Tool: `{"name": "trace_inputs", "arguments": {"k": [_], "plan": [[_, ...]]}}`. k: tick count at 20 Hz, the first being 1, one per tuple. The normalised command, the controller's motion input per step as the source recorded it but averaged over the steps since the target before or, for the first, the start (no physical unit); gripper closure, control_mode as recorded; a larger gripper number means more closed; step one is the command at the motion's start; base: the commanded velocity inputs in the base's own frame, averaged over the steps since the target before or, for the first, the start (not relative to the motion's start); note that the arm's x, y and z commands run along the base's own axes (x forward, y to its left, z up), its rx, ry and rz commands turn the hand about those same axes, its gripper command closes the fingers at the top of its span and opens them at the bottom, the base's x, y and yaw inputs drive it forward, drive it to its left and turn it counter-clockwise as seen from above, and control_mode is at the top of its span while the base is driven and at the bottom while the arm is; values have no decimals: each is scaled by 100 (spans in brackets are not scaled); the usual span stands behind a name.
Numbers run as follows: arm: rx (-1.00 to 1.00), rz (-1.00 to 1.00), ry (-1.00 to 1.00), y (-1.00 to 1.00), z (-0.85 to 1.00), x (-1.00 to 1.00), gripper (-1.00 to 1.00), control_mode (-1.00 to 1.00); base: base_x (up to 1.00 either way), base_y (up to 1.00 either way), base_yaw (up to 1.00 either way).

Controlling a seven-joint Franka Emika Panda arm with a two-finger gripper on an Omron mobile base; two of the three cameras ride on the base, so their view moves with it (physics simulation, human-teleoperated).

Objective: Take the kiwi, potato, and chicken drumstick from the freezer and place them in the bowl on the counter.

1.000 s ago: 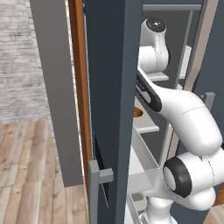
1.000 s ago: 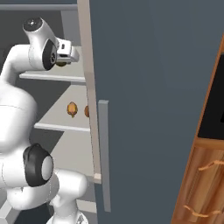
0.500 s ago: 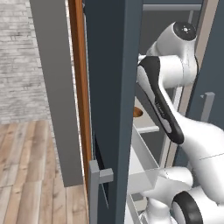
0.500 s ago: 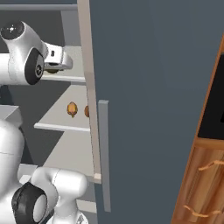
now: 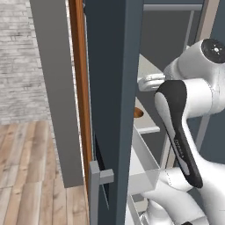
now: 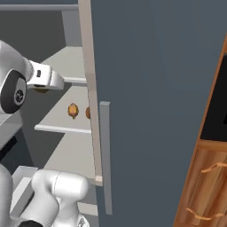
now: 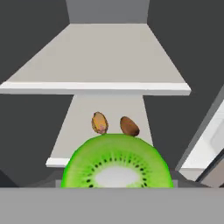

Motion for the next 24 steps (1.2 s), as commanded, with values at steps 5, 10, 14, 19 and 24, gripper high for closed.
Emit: {"name": "trace_inputs", "arguments": {"k": [5, 10, 14, 19, 24], "plan": [[0, 0, 0, -26, -50, -82, 100, -100, 0, 0, 0], [0, 0, 0, -5, -34, -59, 100, -100, 0, 0, 0], [0, 0, 0, 0, -13, -20, 100, -100, 0, 0, 0], [0, 0, 0, 0, 0, -2, 100, -100, 0, 0, 0], [0, 0, 0, 0, -2, -1, 100, -100, 0, 0, 0]]}}
